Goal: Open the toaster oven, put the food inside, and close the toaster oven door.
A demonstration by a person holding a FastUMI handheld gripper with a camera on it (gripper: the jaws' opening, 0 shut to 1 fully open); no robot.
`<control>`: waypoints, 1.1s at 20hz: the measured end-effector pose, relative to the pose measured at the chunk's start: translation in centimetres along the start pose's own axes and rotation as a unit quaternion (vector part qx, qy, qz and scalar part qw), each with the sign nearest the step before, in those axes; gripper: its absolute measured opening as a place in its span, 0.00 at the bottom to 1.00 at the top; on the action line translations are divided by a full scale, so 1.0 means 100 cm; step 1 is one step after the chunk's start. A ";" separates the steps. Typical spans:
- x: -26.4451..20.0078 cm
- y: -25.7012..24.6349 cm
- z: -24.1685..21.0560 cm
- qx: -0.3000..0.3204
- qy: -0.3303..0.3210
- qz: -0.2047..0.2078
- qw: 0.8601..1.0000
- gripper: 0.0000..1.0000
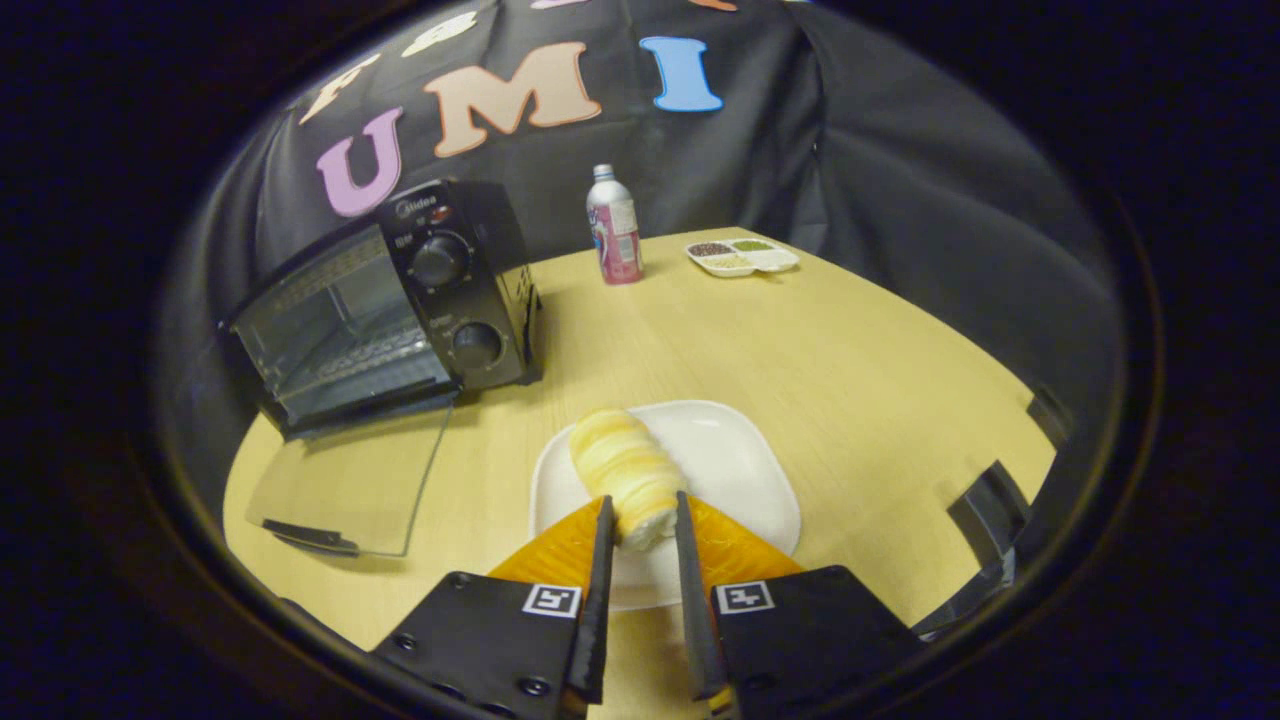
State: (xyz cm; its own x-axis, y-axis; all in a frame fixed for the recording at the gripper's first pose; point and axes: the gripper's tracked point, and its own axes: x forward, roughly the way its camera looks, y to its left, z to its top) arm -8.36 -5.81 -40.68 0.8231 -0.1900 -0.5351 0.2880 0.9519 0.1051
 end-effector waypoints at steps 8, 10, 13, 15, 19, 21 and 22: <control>-0.023 0.045 0.016 0.021 -0.025 0.068 0.997 0.35; -0.029 0.064 0.020 0.027 -0.030 0.091 0.995 0.35; -0.033 0.102 0.022 0.030 -0.035 0.126 0.991 0.35; -0.033 0.128 0.022 0.026 -0.034 0.147 0.988 0.35; -0.027 0.177 0.027 0.035 -0.030 0.181 0.982 0.35; -0.020 0.199 0.033 0.056 -0.031 0.192 0.979 0.35; -0.016 0.209 0.038 0.070 -0.033 0.196 0.977 0.35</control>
State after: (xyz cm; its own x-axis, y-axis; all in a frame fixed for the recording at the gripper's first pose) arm -1.78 13.45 -34.45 0.9125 0.1636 -0.3749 0.0039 0.9130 0.4079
